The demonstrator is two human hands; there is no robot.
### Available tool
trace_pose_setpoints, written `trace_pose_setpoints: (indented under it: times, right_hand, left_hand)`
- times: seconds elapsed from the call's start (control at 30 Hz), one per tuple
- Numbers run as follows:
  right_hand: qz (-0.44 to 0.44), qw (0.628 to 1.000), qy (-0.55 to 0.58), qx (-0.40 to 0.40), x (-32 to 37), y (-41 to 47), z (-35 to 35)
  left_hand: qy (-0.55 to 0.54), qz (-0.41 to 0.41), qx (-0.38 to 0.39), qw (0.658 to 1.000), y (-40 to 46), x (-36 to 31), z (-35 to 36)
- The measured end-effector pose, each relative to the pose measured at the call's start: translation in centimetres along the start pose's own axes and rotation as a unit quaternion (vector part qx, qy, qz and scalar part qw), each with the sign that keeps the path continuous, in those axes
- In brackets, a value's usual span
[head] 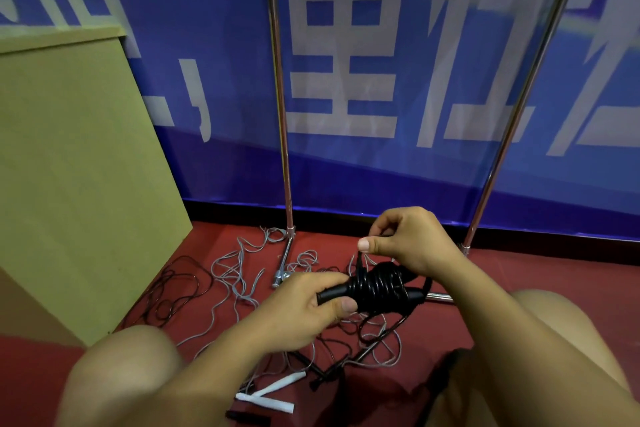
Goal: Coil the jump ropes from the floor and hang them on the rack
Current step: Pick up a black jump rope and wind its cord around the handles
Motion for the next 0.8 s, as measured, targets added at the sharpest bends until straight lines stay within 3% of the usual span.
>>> trace_pose_setpoints:
  times: [0.3,0.37,0.53,0.63,0.8]
  right_hand:
    - [-0.013,0.986,0.127,0.103,-0.1,-0.1,1.2]
    - [0.0,0.982,0.145,0.121,0.0,-0.2,1.8]
    - [-0.038,0.992,0.028,0.115,0.0,-0.4,3.5]
    - [-0.042,0.992,0.04,0.109,0.5,-1.0,4.6]
    - [-0.087,0.987,0.02,0.133,1.5,-2.0,5.2]
  left_hand:
    - [-0.166,0.006,0.046,0.985,-0.5,-0.9,-0.9]
    - [-0.208,0.001,0.023,0.978,-0.4,-0.8,-1.0]
    - [-0.292,0.01,-0.053,0.955,-0.2,-0.9,-1.6]
    - [-0.341,-0.005,-0.109,0.934,0.1,-0.5,-1.9]
    - [-0.291,-0.031,-0.2,0.935,0.8,0.3,-2.6]
Point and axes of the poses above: each hand's wrist, its own y-axis towards the middle knuckle, its own z-axis out of the palm, x = y × z, the point moved 4 cm from there along y, towards the middle knuckle, and after that the axes turned 8 degrees about -y, right-handed, at the moved point
